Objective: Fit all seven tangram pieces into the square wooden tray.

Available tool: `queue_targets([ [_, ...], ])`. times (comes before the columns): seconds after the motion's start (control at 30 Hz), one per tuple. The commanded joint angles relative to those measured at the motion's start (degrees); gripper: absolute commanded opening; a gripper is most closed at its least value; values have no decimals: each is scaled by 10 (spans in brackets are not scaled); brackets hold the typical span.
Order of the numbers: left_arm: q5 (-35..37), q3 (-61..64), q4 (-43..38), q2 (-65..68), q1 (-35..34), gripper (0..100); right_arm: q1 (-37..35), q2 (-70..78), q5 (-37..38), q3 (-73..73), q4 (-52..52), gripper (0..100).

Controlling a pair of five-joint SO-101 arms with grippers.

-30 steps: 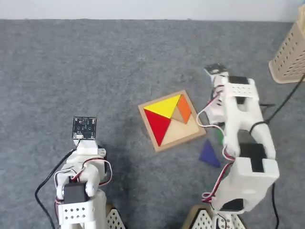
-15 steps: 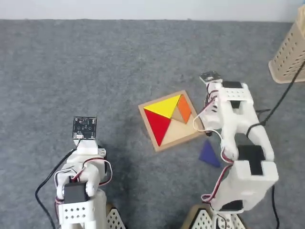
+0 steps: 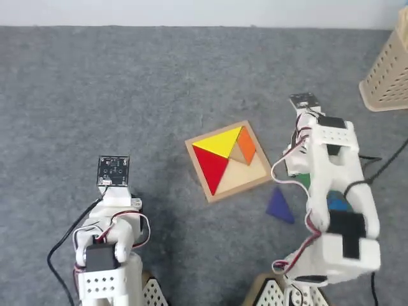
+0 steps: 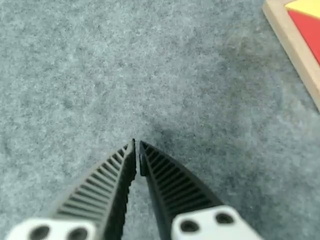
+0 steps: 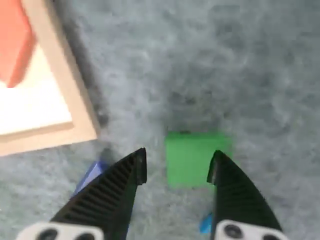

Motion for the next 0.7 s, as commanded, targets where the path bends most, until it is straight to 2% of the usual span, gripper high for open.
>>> queue_targets([
  [0.0,4,-11,4,-12,-3,12,8,-87,-5,22,-10,213],
  [0.13,4,-11,4,-12,-3,12,23,-81,-4,49,-11,213],
  [0.53,4,-11,4,-12,-3,12,29,73,33,9,-34,208],
  [0.67,4,-11,4,-12,-3,12,29,76,32,8,-34,110],
])
